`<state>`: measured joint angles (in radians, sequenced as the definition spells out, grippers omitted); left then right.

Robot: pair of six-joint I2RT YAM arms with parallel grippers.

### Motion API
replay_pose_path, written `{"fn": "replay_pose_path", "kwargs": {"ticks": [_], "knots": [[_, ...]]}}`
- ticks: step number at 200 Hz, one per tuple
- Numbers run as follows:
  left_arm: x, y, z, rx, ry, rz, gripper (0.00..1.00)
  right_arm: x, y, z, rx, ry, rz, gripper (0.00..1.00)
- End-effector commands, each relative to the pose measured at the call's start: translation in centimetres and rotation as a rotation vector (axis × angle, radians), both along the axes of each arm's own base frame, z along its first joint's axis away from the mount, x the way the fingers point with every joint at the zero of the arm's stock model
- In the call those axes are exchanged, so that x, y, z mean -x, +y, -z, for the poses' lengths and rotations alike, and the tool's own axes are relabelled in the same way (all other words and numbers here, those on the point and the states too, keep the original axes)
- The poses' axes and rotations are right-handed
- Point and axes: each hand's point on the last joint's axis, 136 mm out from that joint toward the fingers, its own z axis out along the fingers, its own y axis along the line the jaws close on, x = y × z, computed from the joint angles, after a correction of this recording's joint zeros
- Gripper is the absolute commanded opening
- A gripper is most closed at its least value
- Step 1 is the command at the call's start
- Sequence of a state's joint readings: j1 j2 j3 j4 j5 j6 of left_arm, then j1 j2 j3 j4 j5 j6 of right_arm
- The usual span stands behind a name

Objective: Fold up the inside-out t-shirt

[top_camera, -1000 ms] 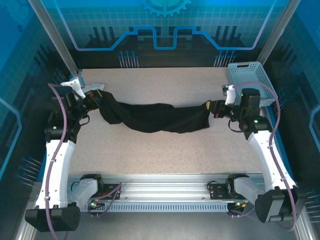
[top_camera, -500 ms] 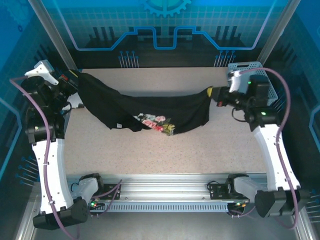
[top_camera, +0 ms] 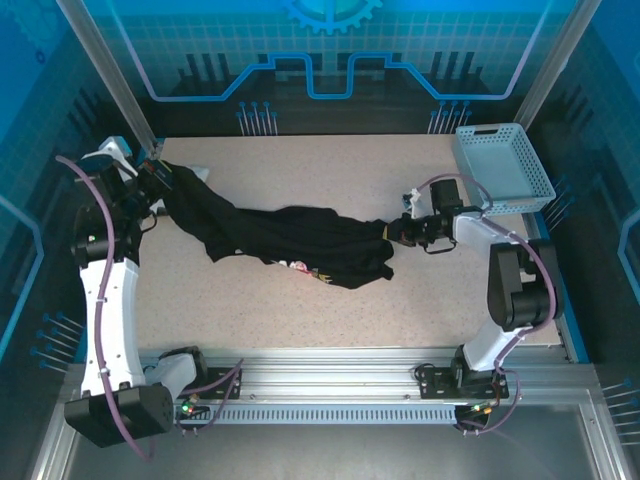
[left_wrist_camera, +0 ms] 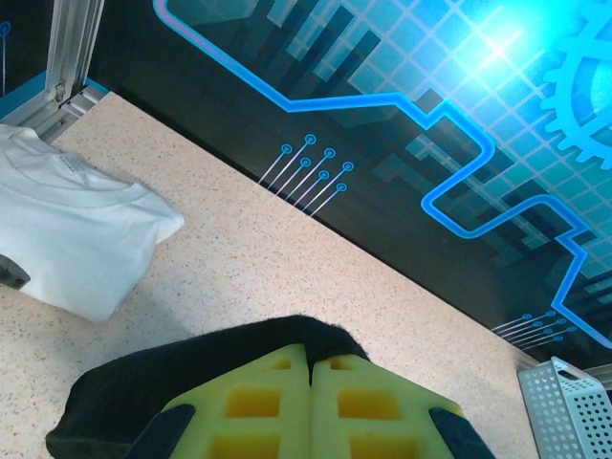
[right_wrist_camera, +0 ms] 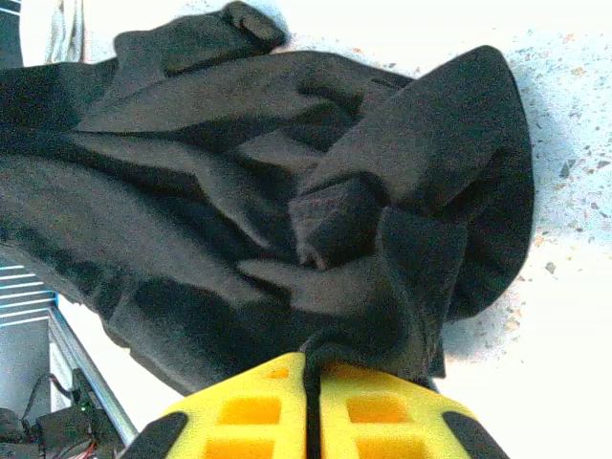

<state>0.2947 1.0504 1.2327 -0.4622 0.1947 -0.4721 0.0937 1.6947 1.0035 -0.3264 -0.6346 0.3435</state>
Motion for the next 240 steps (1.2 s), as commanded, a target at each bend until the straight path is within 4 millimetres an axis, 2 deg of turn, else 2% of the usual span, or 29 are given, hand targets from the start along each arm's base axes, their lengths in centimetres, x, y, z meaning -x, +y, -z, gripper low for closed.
{"fn": "replay_pose_path", "kwargs": {"ticks": [1, 66, 94, 122, 125, 193, 240], "knots": [[-0.2, -0.4, -1.0, -0.014, -0.056, 0.026, 0.00, -0.8, 0.8, -0.7, -0.036, -0.046, -0.030, 0.14], [-0.5, -0.6, -0.5, -0.010, -0.054, 0.041, 0.00, 0.5, -0.6, 0.7, -0.011, -0.050, -0.007, 0.32], [-0.5, -0.6, -0.4, -0.011, -0.053, 0.042, 0.00, 0.9, -0.6, 0.7, -0.014, -0.060, -0.012, 0.36], [-0.4, -0.7, -0.4, -0.012, -0.053, 0.047, 0.00, 0.9, -1.0, -0.2, 0.008, -0.107, -0.001, 0.38], [-0.4, -0.6, -0.4, -0.011, -0.052, 0.047, 0.00, 1.5, -1.2, 0.4, 0.016, -0.090, 0.003, 0.39], [-0.4, -0.7, -0.4, -0.013, -0.056, 0.049, 0.00, 3.6, -2.5, 1.5, 0.166, -0.127, 0.006, 0.47], [-0.5, -0.7, -0.4, -0.012, -0.057, 0.051, 0.00, 4.8, -1.9, 1.6, 0.200, -0.168, -0.016, 0.54]]}}
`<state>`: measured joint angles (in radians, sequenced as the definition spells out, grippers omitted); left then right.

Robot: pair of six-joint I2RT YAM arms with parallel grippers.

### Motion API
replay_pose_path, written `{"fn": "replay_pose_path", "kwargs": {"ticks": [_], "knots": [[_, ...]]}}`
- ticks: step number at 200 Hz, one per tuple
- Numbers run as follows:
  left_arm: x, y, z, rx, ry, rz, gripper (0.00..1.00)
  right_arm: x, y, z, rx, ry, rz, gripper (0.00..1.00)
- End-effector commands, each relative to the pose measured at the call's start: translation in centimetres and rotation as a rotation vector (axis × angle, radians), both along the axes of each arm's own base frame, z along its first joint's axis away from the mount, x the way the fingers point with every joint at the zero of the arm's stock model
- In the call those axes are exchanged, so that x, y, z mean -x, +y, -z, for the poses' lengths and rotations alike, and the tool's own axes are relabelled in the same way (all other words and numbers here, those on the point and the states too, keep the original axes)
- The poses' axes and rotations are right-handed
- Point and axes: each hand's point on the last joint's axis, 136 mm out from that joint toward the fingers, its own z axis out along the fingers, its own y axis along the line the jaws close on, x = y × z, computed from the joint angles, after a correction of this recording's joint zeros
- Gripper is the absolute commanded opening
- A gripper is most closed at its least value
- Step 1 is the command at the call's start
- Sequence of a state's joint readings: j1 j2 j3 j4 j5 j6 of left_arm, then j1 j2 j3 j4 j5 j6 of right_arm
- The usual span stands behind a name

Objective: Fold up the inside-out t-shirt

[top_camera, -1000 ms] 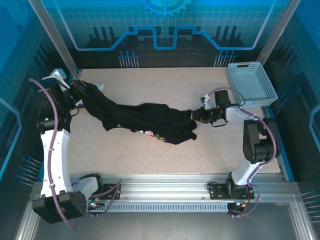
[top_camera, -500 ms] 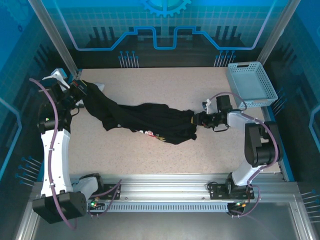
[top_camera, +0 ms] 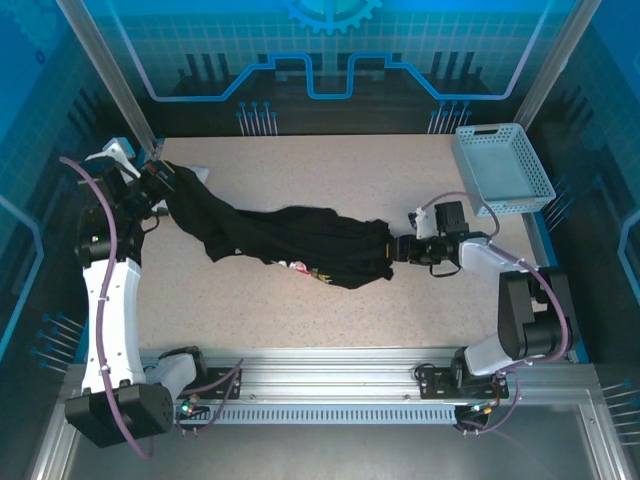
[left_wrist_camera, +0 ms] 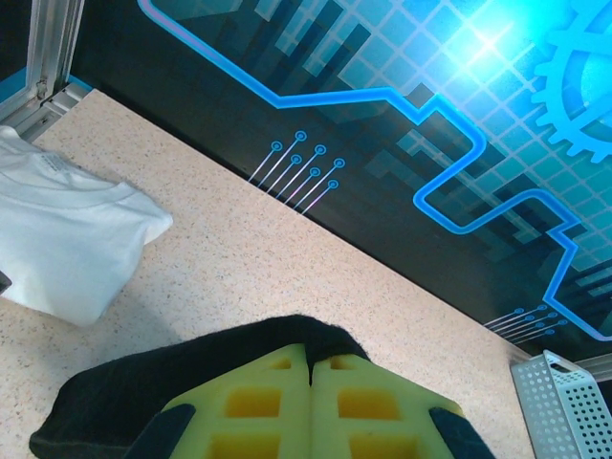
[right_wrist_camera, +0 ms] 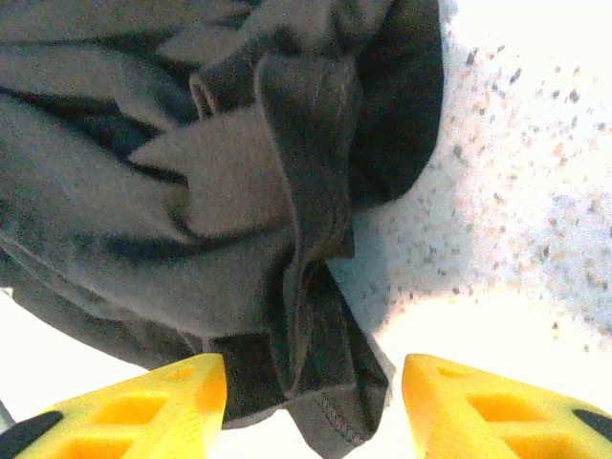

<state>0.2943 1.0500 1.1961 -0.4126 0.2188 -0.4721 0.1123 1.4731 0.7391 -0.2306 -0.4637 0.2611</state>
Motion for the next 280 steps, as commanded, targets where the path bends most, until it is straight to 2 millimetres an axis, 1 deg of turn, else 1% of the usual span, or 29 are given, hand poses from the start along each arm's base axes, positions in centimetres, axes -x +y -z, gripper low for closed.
{"fn": "replay_pose_path", "kwargs": {"ticks": [1, 28, 45, 90, 116, 167, 203, 220, 237, 243, 254, 266, 274, 280], "knots": [[0.0, -0.4, -0.9, -0.016, -0.043, 0.029, 0.00, 0.3, 0.3, -0.3, 0.031, -0.046, -0.025, 0.55], [-0.1, -0.5, -0.8, -0.013, -0.041, 0.032, 0.00, 0.2, 0.6, 0.6, 0.047, -0.020, -0.025, 0.55], [0.0, -0.5, -0.9, -0.017, -0.044, 0.033, 0.00, 0.1, 0.9, 1.1, 0.051, -0.012, -0.031, 0.53], [0.0, -0.6, -0.9, -0.014, -0.045, 0.036, 0.00, -0.8, 1.7, 1.5, 0.046, -0.015, -0.050, 0.40], [0.0, -0.6, -0.9, -0.015, -0.045, 0.037, 0.00, -1.4, 1.8, 1.3, 0.043, -0.031, -0.052, 0.35], [-0.2, -0.7, -0.7, -0.010, -0.043, 0.044, 0.00, -2.2, 1.9, 0.9, 0.050, -0.052, -0.060, 0.34], [-0.2, -0.7, -0.7, -0.012, -0.043, 0.045, 0.00, -2.3, 2.0, 0.8, 0.048, -0.053, -0.062, 0.21], [-0.2, -0.7, -0.8, -0.011, -0.045, 0.045, 0.00, -2.3, 2.1, 0.7, 0.045, -0.057, -0.065, 0.13], [-0.2, -0.7, -0.7, -0.007, -0.044, 0.047, 0.00, -2.2, 2.0, 0.0, 0.043, -0.073, -0.063, 0.04], [-0.2, -0.7, -0.7, -0.004, -0.044, 0.044, 0.00, -2.2, 2.0, -0.6, 0.043, -0.086, -0.062, 0.00], [-0.1, -0.8, -0.6, 0.006, -0.040, 0.044, 0.00, -2.0, 1.8, -1.7, 0.046, -0.105, -0.059, 0.00], [-0.1, -0.8, -0.7, 0.017, -0.038, 0.040, 0.00, -1.9, 1.4, -3.9, 0.042, -0.145, -0.046, 0.00], [0.1, -0.7, -0.8, 0.025, -0.039, 0.033, 0.00, -1.8, 1.1, -5.9, 0.031, -0.184, -0.035, 0.00], [0.1, -0.7, -0.9, 0.031, -0.044, 0.029, 0.00, -1.8, 1.0, -7.7, 0.016, -0.219, -0.027, 0.00]]}}
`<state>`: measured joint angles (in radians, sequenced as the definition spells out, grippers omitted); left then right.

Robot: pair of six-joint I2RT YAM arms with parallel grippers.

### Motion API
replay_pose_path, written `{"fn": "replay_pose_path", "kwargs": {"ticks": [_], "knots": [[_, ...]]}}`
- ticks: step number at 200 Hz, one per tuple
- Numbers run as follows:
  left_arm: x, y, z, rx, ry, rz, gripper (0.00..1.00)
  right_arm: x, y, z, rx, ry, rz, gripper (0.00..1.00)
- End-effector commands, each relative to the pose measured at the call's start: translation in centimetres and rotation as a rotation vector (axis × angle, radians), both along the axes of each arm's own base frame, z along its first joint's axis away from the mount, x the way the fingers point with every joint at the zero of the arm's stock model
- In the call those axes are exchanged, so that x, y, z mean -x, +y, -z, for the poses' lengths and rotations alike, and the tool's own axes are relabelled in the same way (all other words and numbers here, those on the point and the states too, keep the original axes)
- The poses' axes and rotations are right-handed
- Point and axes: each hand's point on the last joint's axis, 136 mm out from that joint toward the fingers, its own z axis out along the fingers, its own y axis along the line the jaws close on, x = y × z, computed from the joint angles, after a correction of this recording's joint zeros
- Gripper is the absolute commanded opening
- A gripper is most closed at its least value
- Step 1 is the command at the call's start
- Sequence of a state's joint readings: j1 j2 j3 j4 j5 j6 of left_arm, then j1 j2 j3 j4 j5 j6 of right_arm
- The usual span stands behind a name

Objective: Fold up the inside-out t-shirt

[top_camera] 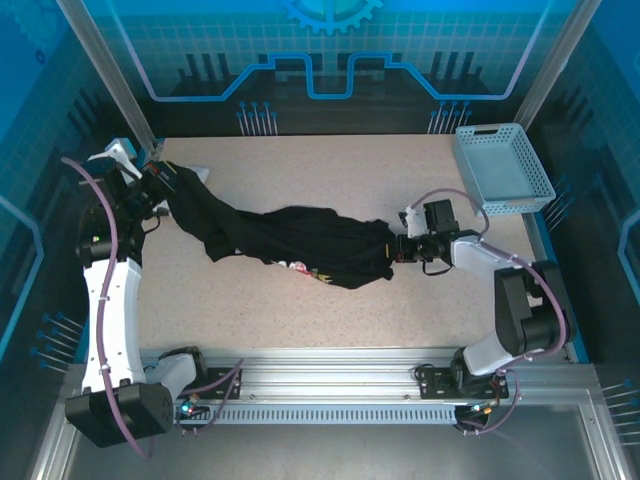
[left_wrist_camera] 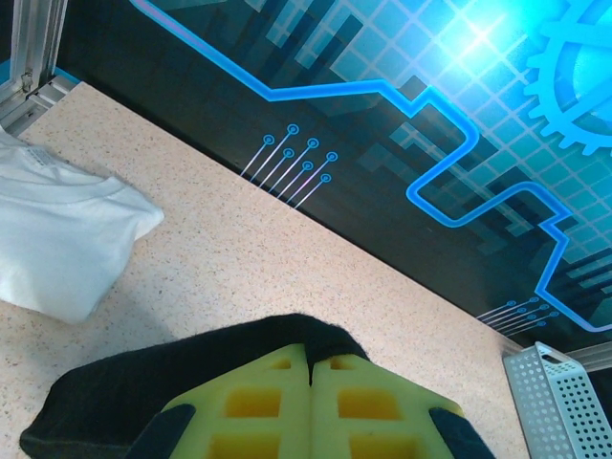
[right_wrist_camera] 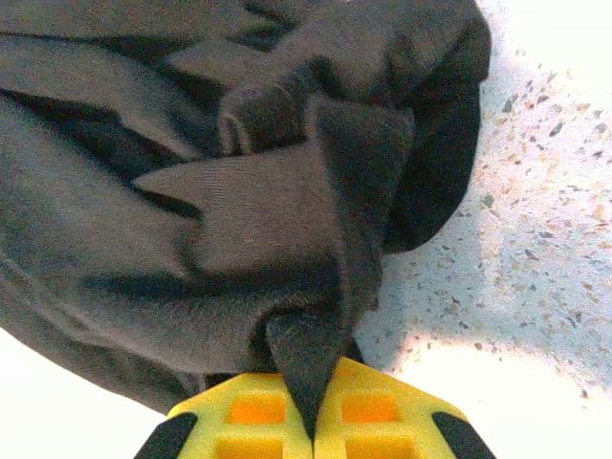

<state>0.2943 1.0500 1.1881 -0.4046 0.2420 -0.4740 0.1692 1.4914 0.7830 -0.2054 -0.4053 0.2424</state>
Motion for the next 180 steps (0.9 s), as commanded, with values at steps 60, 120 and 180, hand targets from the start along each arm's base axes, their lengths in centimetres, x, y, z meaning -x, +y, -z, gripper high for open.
{"fn": "replay_pose_path", "kwargs": {"ticks": [60, 120, 180], "knots": [[3.6, -1.4, -12.8, 0.018, -0.287, 0.001, 0.00, 1.6, -6.0, -31.5, -0.061, -0.638, 0.163, 0.00], [14.1, -2.0, -25.0, -0.248, -0.499, -0.123, 0.00, 11.5, -9.9, -44.2, 0.110, -0.939, 0.328, 0.00], [3.9, -0.2, -18.2, -0.234, -0.297, -0.088, 0.00, 5.0, -11.7, -40.0, 0.153, -0.826, 0.382, 0.00]]}}
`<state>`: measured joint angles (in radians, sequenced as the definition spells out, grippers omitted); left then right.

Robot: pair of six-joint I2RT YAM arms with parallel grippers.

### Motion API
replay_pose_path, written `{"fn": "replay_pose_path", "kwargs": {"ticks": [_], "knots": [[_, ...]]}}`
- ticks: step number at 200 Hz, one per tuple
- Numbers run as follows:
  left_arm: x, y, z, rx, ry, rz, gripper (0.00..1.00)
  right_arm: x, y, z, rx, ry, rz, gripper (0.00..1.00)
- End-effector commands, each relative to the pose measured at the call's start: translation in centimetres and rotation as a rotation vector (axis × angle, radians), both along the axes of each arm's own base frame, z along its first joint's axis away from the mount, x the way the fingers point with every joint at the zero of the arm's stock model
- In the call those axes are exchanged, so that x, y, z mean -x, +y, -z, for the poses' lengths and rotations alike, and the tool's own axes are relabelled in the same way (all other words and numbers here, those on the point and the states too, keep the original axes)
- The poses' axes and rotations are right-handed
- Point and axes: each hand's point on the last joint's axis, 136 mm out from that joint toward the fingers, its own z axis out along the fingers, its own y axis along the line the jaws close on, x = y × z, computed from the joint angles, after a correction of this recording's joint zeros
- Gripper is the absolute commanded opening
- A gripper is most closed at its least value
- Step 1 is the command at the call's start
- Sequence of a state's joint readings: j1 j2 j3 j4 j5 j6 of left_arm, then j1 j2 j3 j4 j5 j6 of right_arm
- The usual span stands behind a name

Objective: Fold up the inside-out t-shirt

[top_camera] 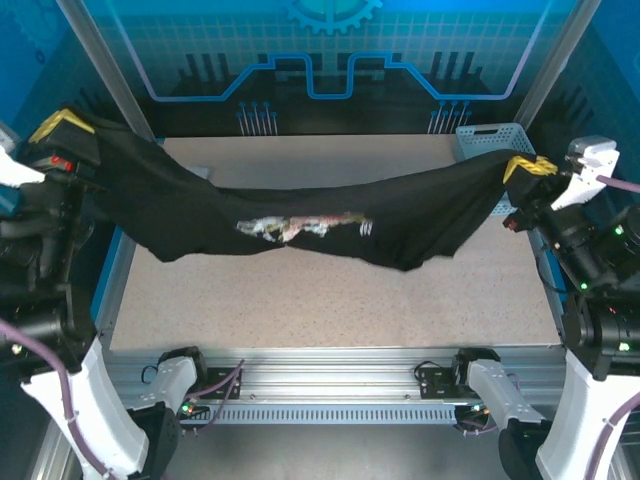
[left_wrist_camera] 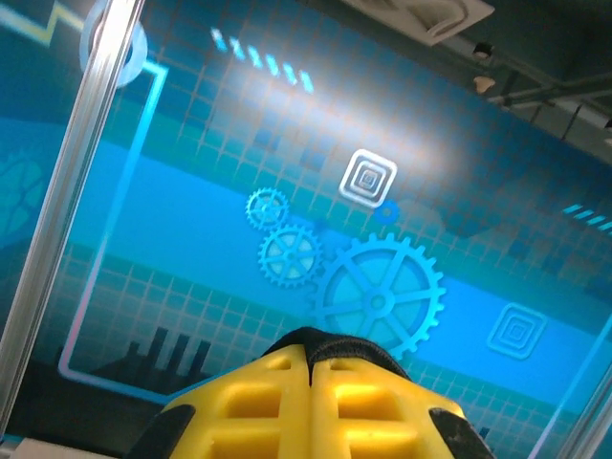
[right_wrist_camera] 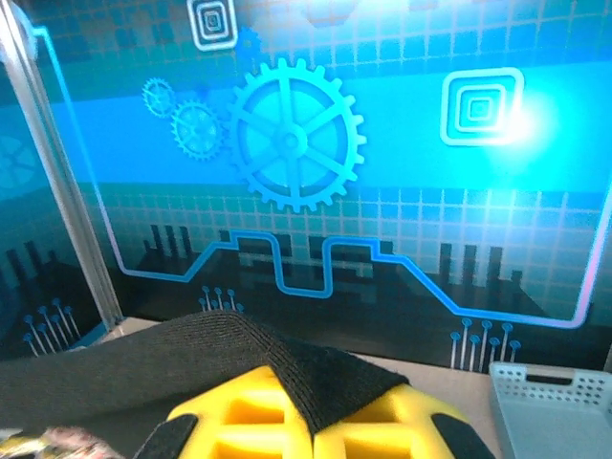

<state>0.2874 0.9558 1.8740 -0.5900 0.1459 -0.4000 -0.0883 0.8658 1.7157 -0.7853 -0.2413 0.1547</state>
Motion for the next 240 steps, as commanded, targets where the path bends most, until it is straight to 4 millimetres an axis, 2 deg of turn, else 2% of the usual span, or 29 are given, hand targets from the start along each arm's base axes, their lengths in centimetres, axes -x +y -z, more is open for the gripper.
{"fn": "replay_pose_path", "kwargs": {"ticks": [1, 20, 38, 45, 46, 54, 68, 80, 101, 114, 128, 154, 205, 224, 240], "knots": [[-10.4, 2.5, 8.4, 0.028, 0.272, -0.032, 0.00, -7.4, -1.6, 6.2, -0.024, 0.197, 0.050, 0.00], [-16.3, 1.7, 11.6, -0.037, 0.368, -0.047, 0.00, -12.9, -1.8, 8.6, -0.044, 0.245, 0.041, 0.00], [-21.9, 1.5, 12.8, -0.008, 0.410, -0.027, 0.00, -18.6, -2.4, 9.7, -0.058, 0.251, 0.060, 0.00], [-23.5, 1.6, 12.1, -0.003, 0.408, -0.021, 0.00, -20.5, -2.2, 10.0, -0.069, 0.277, 0.043, 0.00], [-23.9, 1.6, 12.5, -0.002, 0.423, -0.021, 0.00, -20.7, -2.1, 9.9, -0.071, 0.280, 0.040, 0.00], [-25.3, 2.0, 11.8, -0.003, 0.429, -0.031, 0.00, -22.1, -2.0, 9.6, -0.080, 0.309, 0.034, 0.00], [-25.8, 2.0, 8.6, -0.013, 0.381, -0.032, 0.00, -22.9, -1.8, 7.5, -0.067, 0.253, 0.035, 0.00], [-24.7, 2.2, 5.0, -0.017, 0.295, -0.038, 0.00, -22.2, -1.5, 4.5, -0.065, 0.155, 0.021, 0.00], [-21.1, 2.7, -0.5, 0.039, 0.129, -0.022, 0.00, -20.1, -0.6, 0.0, -0.046, 0.078, -0.036, 0.00], [-18.5, 2.2, -3.1, 0.041, 0.050, 0.001, 0.00, -18.5, -0.3, -2.4, -0.040, 0.017, -0.047, 0.00], [-15.8, 1.6, -4.8, 0.031, 0.000, 0.015, 0.00, -16.2, -0.3, -4.7, -0.025, -0.040, -0.039, 0.00], [-10.9, 1.0, -6.3, -0.005, -0.057, 0.002, 0.00, -11.5, -0.1, -7.2, -0.002, -0.102, -0.038, 0.00], [-1.8, 0.2, -5.8, -0.097, -0.145, -0.058, 0.00, -3.5, -0.4, -6.6, 0.026, -0.138, 0.016, 0.00], [1.8, -0.1, -7.1, -0.125, -0.217, -0.082, 0.00, -0.1, -0.5, -7.6, 0.032, -0.199, 0.035, 0.00], [3.7, -0.3, -8.6, -0.136, -0.268, -0.091, 0.00, 2.3, -0.8, -8.8, 0.042, -0.256, 0.065, 0.00]]}}
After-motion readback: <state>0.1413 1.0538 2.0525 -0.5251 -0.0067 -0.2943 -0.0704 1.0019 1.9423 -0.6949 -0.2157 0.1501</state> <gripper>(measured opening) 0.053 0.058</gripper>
